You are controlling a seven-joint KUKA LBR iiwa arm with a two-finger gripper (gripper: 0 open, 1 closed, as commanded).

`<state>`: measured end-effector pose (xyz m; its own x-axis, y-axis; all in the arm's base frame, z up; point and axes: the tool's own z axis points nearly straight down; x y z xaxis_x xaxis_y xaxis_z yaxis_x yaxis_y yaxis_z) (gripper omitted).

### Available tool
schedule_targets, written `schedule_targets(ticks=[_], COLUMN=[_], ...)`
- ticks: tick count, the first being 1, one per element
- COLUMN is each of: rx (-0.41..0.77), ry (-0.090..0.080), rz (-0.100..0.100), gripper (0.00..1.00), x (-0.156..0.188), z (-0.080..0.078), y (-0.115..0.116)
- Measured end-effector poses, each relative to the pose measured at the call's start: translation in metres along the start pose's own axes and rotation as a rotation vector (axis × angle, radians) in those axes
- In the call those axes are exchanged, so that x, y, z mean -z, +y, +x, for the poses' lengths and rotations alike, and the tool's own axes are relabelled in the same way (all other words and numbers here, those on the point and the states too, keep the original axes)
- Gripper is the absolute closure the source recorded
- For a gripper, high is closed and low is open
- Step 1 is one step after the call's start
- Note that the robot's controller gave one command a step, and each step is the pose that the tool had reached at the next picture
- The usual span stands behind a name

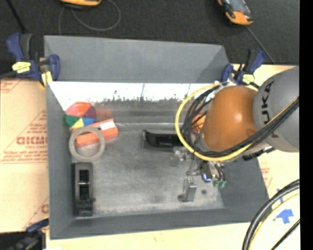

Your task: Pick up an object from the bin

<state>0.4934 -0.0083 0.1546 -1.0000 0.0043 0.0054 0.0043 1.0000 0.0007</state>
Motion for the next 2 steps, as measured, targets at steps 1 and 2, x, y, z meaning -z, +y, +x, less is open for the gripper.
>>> schedule_targets(ticks=[1, 2], rx=[0.000, -0.061], ry=[-0.008, -0.005], rz=[0.000, -0.001], gripper=[0.00, 0.00], x=[0.004, 0.036], z=[-0.002, -0.034], y=[0.000, -0.014])
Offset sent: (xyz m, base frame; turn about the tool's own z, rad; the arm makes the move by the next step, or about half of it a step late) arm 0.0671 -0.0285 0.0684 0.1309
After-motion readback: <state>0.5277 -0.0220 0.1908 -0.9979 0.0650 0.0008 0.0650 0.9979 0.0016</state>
